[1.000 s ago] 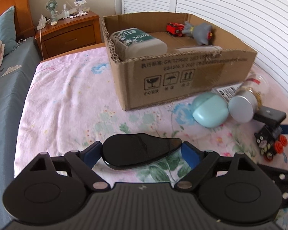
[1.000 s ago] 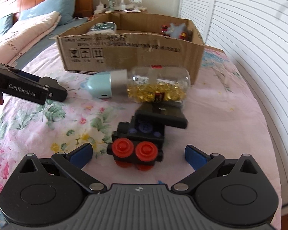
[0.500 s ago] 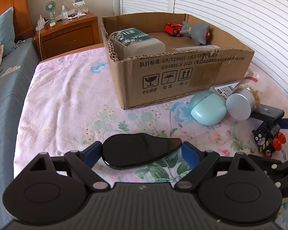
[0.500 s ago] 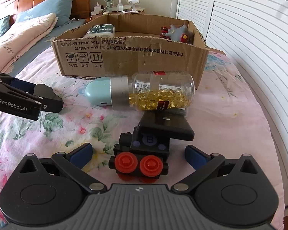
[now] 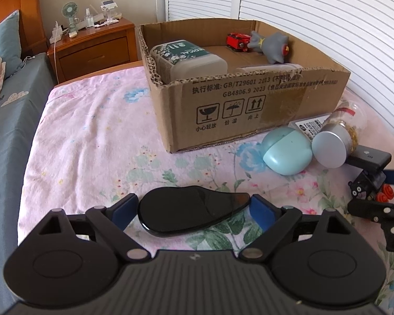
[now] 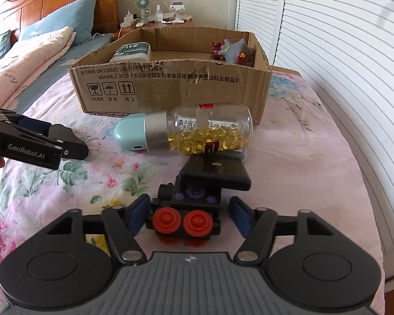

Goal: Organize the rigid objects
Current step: 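Close right tool on black train while left tool reaches black oval case, then carry black train into cardboard box with right tool while left tool carries black oval case in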

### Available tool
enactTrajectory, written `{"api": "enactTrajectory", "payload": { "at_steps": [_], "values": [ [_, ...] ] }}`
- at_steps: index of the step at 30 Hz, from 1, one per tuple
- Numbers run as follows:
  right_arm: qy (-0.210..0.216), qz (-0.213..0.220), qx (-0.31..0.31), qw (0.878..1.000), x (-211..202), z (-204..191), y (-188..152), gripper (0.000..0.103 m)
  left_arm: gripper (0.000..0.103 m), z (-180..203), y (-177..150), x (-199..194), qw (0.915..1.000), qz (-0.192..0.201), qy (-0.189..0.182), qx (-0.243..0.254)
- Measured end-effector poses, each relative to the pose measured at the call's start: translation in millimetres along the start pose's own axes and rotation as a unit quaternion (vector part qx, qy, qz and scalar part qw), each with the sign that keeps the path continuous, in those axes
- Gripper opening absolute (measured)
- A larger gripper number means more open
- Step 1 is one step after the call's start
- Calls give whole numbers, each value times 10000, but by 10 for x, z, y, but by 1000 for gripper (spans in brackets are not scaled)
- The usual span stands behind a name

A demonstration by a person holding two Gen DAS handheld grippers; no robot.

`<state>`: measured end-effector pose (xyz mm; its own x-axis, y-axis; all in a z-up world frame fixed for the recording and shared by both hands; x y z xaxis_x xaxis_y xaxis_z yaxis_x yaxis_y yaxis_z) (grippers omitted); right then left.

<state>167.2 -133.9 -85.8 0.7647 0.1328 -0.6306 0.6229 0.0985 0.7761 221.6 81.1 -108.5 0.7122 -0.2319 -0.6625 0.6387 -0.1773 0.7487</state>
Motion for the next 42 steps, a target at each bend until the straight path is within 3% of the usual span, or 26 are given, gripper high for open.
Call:
{"api": "enactTrajectory", "payload": {
  "at_steps": [1, 22, 23, 26, 29, 31, 34, 39, 42],
  "values": [
    [14, -19, -14, 10000, -16, -4, -3, 61, 89, 1, 2, -3, 10000, -7, -4, 7],
    [516, -53, -478, 9975, -583, -111, 66, 60, 88, 141, 63, -503, 9981, -95, -416, 450],
    [531, -28, -508, 9973, -613, -113, 80, 59, 88, 150, 76, -535, 9979, -79, -423, 480],
    [606, -11, -546, 9967, -666, -105, 143, 38, 88, 188, 128, -631, 9973, 3, -462, 574],
    [583, 22, -583, 9966, -682, -80, 198, 37, 88, 222, 184, -691, 9968, 91, -488, 628],
    [592, 44, -646, 9961, -693, -68, 208, 41, 88, 237, 209, -711, 9965, 143, -504, 654],
    [740, 77, -507, 9959, -736, -43, 184, 65, 88, 250, 224, -716, 9965, 168, -518, 641],
    [799, -99, -578, 9951, -689, -112, 23, 78, 88, 287, 208, -720, 9959, 153, -572, 685],
    [852, -197, -497, 9949, -623, -142, -46, 79, 88, 291, 198, -725, 9958, 145, -604, 676]
  ]
}}
Point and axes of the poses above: each gripper's, at about its wrist camera, not at the fingertips, and x roughly the way its jaws point, z to its right, y to its top, the point moved 4 cm from there along x, roughly the way its jaws point, and after that the axes turned 9 degrees about z, right-handed, at the moved point
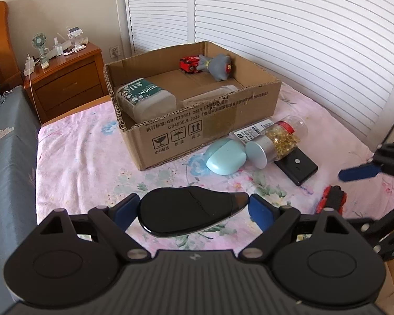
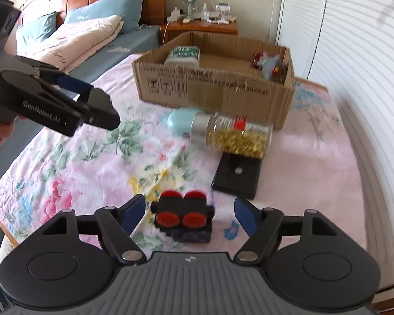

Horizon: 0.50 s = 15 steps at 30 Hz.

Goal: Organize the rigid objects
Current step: 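Carry black train into cardboard box with right tool while left tool carries black oval case in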

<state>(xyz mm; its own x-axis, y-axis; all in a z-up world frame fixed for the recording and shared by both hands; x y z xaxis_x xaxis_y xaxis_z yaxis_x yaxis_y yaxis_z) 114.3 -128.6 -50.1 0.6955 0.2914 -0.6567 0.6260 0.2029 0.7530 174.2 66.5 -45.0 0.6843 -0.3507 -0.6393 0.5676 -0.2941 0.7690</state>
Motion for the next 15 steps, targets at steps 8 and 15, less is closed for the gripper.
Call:
{"api": "enactTrajectory", "payload": {
  "at_steps": [8, 15],
  "values": [
    [-159, -209, -75, 9996, 158, -75, -92, 58, 88, -1, 3, -15, 10000, -5, -5, 9],
    [-144, -18, -117, 9998, 41, -5, 65, 57, 88, -8, 43, -42, 10000, -34, -51, 57]
  ]
}}
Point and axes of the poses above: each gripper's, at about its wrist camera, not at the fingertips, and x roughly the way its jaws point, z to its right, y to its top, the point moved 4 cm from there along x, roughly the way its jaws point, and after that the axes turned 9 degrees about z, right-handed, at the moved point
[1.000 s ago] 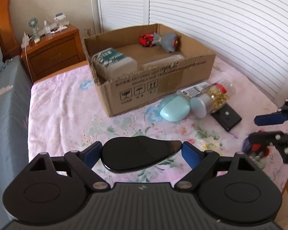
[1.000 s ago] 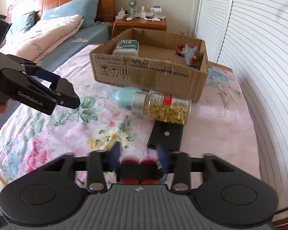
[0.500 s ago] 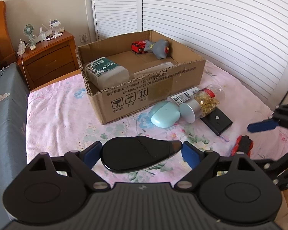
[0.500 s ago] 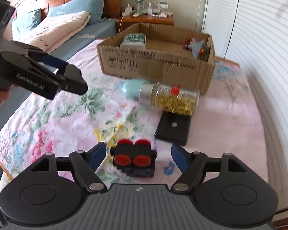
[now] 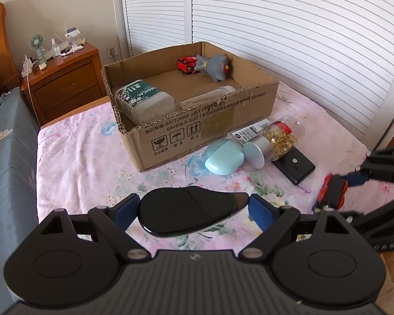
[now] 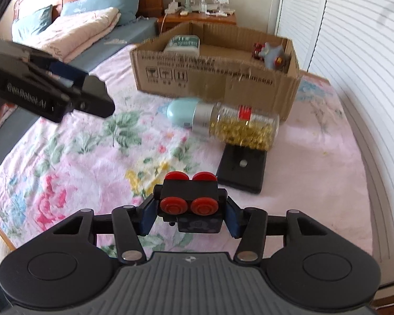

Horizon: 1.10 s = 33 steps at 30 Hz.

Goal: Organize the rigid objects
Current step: 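Carry black train into cardboard box with right tool while left tool carries black oval case in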

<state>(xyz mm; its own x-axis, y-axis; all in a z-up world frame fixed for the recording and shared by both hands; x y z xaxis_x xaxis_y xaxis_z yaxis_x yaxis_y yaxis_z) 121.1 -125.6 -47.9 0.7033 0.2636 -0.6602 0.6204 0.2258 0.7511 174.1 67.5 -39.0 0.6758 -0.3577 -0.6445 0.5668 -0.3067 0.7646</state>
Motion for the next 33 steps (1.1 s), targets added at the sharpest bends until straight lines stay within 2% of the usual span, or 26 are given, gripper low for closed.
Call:
{"api": "enactTrajectory", "payload": {
  "at_steps": [8, 15, 19, 25, 26, 28, 30, 33],
  "values": [
    [-237, 508, -294, 9980, -93, 248, 563, 57, 88, -35, 183, -59, 9999, 84, -63, 4],
    [-437, 831, -218, 9953, 135, 626, 1257, 58, 88, -105, 493, -14, 9995, 297, 63, 110],
    [-486, 788, -144, 9956, 391, 790, 1521, 58, 88, -188, 709, 87, 9988, 413, 209, 129],
    [-479, 574, -32, 9972, 684, 935, 1602, 58, 88, -302, 969, 269, 9986, 466, 243, 13],
    [-449, 586, -16, 9973, 689, 944, 1590, 60, 88, -310, 1002, 300, 9985, 476, 257, 11],
    [-451, 667, 77, 9967, 638, 961, 1558, 80, 88, -318, 1072, 359, 9985, 481, 269, 3],
    [-407, 765, 211, 9960, 553, 972, 1512, 92, 88, -311, 1129, 399, 9985, 490, 264, 4],
    [-418, 782, 351, 9954, 408, 980, 1416, 95, 88, -289, 1220, 458, 9984, 506, 261, 61]
  ]
}}
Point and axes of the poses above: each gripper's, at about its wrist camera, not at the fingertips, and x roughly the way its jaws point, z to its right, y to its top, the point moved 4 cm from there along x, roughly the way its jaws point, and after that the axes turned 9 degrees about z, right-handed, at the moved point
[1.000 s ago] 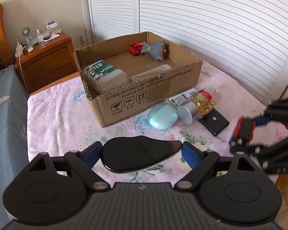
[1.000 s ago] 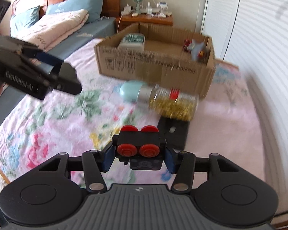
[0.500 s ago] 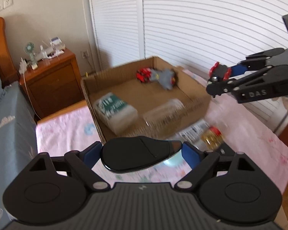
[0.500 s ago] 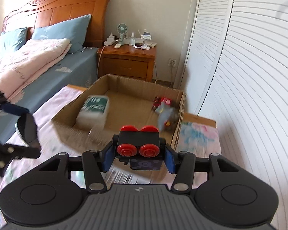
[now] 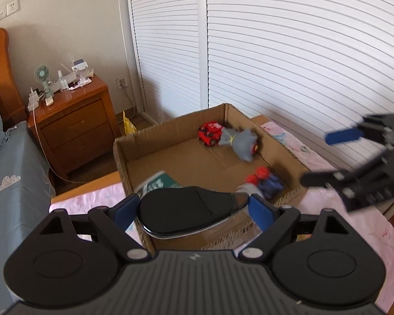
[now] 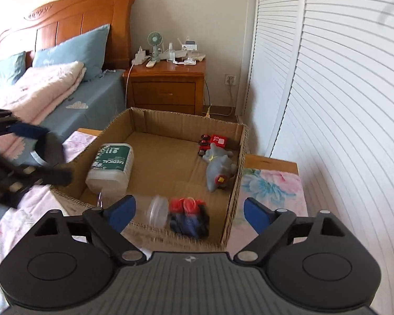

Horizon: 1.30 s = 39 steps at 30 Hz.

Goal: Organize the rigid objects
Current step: 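Carry black train into cardboard box with right tool while left tool carries black oval case in, then move left tool to light blue round case while right tool approaches yellow capsule bottle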

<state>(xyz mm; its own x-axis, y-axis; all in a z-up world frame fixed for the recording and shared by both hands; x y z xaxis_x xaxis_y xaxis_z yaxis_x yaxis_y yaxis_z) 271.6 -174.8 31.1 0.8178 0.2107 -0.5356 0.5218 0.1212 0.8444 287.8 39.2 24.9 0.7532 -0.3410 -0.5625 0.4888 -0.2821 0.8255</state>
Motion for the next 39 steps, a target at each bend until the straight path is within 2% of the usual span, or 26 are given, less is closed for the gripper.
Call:
{"api": "enactTrajectory", "payload": {
  "at_steps": [3, 14, 24, 30, 39],
  "values": [
    [-100, -41, 39, 9999, -164, -21, -109, 103, 88, 40, 100, 71, 10000, 11, -9, 31],
    [-412, -324, 286, 9982, -506, -130, -463, 103, 88, 235, 444, 526, 9998, -191, 3, 82],
    [-518, -200, 587, 9967, -689, 35, -530, 103, 88, 275, 493, 1058, 9981, -590, 149, -90],
    [-566, -257, 663, 9959, -666, 78, -579, 103, 91, 209, 501, 1104, 9967, -677, 200, -406],
    [-543, -317, 729, 9954, -680, 52, -651, 103, 92, 220, 463, 820, 9970, -660, 264, -296]
  ]
}}
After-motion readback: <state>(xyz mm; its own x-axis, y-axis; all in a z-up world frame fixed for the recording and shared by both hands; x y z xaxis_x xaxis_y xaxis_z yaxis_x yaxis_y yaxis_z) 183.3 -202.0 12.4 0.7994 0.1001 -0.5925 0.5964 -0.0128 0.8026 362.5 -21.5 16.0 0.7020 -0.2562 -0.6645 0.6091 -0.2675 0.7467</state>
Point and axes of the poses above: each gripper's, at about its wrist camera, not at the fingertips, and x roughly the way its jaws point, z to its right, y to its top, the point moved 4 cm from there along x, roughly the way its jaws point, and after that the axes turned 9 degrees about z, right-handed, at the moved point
